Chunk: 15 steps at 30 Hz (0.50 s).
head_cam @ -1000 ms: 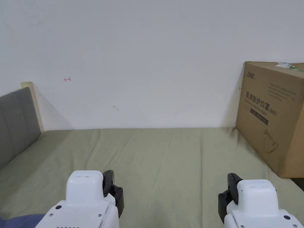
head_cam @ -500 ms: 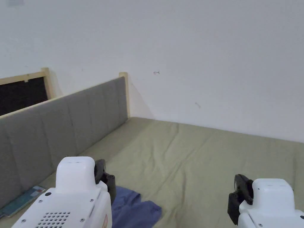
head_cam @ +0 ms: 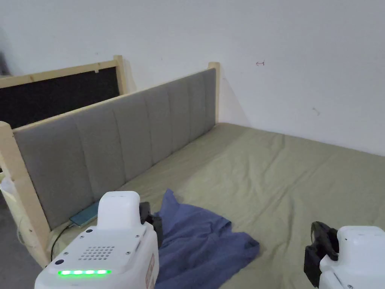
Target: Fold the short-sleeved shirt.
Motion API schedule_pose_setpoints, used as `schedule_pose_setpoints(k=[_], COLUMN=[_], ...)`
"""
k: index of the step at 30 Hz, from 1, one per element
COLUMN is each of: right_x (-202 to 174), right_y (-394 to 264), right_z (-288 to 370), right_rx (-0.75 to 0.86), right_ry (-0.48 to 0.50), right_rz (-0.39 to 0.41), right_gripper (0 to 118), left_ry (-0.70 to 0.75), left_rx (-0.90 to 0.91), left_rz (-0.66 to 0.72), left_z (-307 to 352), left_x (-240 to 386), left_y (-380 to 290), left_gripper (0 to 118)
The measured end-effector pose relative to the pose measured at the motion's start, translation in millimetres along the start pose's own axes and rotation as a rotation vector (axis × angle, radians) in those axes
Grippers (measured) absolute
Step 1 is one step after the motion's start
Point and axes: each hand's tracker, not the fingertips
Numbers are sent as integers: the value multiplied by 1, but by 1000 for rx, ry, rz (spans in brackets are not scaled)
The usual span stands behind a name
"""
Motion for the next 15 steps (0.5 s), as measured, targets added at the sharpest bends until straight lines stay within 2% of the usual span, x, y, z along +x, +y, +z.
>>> schedule_pose_setpoints(k=[3,8,9,12,13,15], right_x=[3,1,2,3,5,6], right_y=[-8,-24,-27,-39,-42,-50], right_z=[-11,-34,-39,-56,-61,-72], right_rx=[-35,-95,-109,-167,-182,-215], right_ry=[-2,1,3,16,17,11], right_rz=[-6,33,31,10,7,6], right_gripper=[0,0,0,0,0,0], left_ry=[-18,-89,-93,-82,-92,-105], left_rx=[-110,-331,-351,-483,-526,-555], left_rz=[25,83,103,91,73,56], left_z=[-35,-107,-123,-169,-184,-206], left_x=[-7,-18,-19,-19,-18,-13], left_y=[-20,-58,-67,-91,-100,-109], left_gripper=[0,0,16,91,95,95])
